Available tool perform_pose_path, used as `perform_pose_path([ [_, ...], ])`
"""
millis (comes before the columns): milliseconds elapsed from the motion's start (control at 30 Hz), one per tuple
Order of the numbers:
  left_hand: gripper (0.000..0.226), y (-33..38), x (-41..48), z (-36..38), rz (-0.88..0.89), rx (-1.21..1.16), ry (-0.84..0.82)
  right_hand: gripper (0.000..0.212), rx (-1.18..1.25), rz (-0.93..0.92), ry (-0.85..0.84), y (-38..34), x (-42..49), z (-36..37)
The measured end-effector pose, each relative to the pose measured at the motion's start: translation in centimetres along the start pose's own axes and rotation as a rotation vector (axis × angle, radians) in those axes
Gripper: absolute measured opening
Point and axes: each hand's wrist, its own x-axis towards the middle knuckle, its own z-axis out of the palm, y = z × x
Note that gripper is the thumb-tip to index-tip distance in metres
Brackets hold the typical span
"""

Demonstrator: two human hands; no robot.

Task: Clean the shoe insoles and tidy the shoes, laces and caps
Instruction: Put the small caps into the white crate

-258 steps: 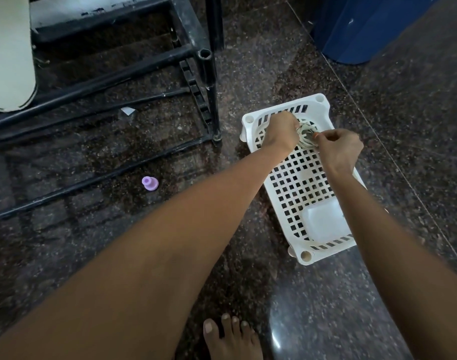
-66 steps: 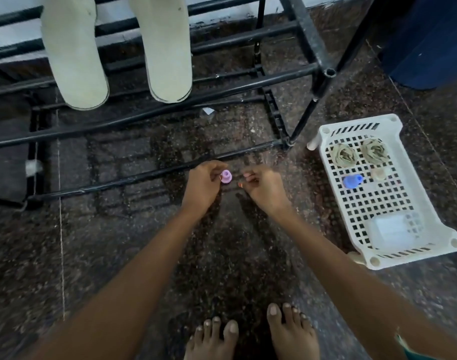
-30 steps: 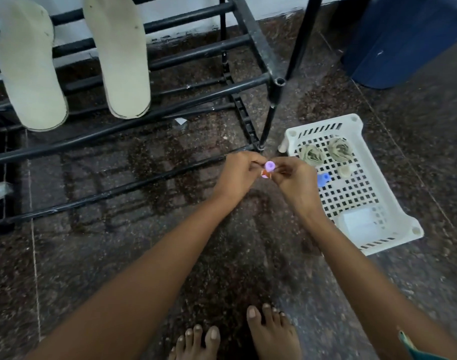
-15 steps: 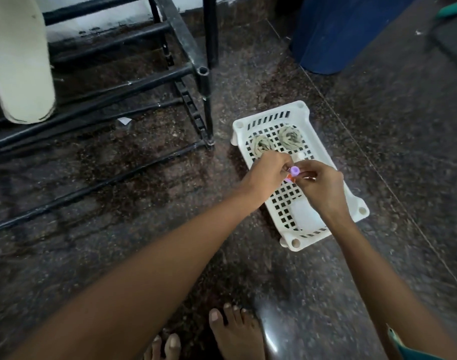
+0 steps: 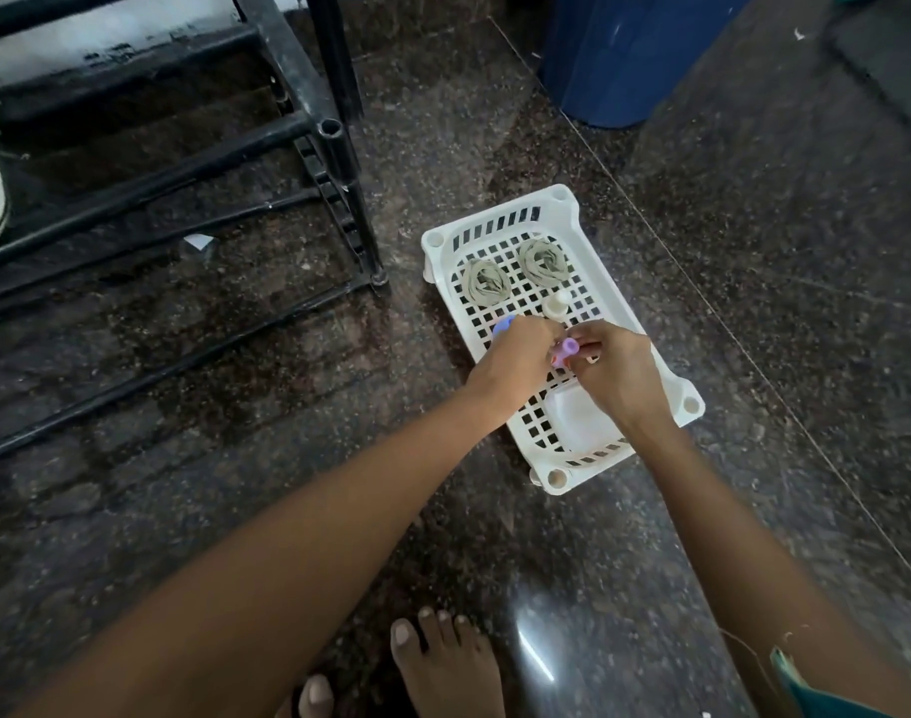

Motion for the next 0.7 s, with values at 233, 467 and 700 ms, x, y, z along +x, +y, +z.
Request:
perform_pose_path([
  [233,0.027,-0.1,-0.1,0.0,0.008,-0.005,-0.01,0.009,-0.053,0.011,0.008,0.2,0.3,0.5],
  [467,0.026,-0.5,-0.4,0.0,0.021,-0.016,0.01,0.03,-0.029,0.061,-0.046,-0.7,0.6,-1.0],
  [700,0.032,-0.7,-0.9,-1.5,-0.002,-0.104,0.143,0.027,0.013,0.089,-0.03,-1.8,0.5,-3.3],
])
